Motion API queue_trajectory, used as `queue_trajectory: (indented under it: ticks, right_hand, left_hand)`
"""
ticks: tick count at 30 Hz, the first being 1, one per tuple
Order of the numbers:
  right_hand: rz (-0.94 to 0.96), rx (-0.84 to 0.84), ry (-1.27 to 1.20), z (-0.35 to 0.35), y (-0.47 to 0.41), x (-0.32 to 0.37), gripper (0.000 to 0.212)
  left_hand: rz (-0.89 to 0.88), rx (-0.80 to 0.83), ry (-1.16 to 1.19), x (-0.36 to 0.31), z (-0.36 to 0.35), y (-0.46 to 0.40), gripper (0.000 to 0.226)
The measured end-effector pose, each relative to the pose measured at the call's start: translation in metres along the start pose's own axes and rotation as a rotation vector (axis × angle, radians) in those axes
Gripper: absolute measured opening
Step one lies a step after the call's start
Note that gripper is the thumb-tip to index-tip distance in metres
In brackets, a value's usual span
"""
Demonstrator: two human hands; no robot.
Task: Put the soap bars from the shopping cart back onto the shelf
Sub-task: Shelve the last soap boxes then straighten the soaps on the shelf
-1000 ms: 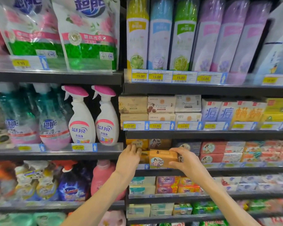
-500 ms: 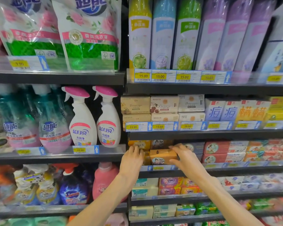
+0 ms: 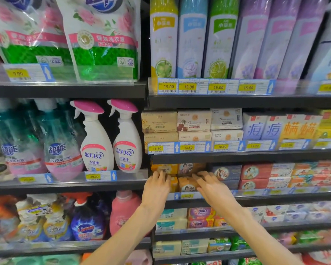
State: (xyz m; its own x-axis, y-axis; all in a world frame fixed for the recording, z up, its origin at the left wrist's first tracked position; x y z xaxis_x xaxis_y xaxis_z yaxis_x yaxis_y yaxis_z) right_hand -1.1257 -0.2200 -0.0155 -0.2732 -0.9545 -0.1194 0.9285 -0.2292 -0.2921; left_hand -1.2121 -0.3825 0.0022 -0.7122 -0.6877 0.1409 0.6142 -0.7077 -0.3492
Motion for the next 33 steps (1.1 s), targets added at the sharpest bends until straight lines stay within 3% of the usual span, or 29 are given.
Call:
queue_trajectory:
  ticks: [5,9,16,20,24,29,33]
  right_hand:
    - [0.001,-0.096,0.0,0.017,-0.003,0.014,0.041]
    - [-0.027,-0.158,0.031,0.024,-0.007,0.016,0.044]
    - [-0.074,-0.148,0.048,0.027,-0.002,0.02,0.055]
    - [-0.089,-0.152,0.013,0.025,0.0,0.017,0.049]
    - [0.01,-0.196,-0.12,0.022,0.002,0.028,0.033]
    - [0.126,-0.22,-0.22,0.024,0.01,0.051,0.03]
    - [0.266,-0.171,-0.298,0.01,0.021,0.084,0.029]
  left_hand:
    - [-0.003,0.0,0.003,0.001,-0.001,0.0,0.047]
    - [-0.012,-0.009,0.004,-0.001,-0.001,-0.001,0.048]
    - [0.001,-0.018,0.009,-0.003,0.002,0.0,0.05]
    - [0.025,0.02,-0.006,-0.004,0.0,0.004,0.062]
    - [-0.019,0.034,0.019,-0.01,0.01,0.014,0.077]
    - [-0.054,-0.025,0.081,-0.013,0.023,0.047,0.057]
    - [-0.008,-0.04,0.139,-0.002,0.019,0.093,0.054]
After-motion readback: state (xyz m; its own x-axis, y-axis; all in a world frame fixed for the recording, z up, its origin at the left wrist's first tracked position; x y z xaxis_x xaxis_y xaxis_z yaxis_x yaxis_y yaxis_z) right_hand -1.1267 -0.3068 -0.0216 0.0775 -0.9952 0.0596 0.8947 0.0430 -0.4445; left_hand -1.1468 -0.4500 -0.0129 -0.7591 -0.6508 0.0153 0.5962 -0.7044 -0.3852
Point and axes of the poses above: each hand's wrist, its own y-axis away from the middle knuckle, its own z-axis out of the back of the hand, x = y × z, the point moved 7 cm from there along -y, towards the middle knuckle, and after that the axes turned 2 degrees about y, right-handed, at the moved point
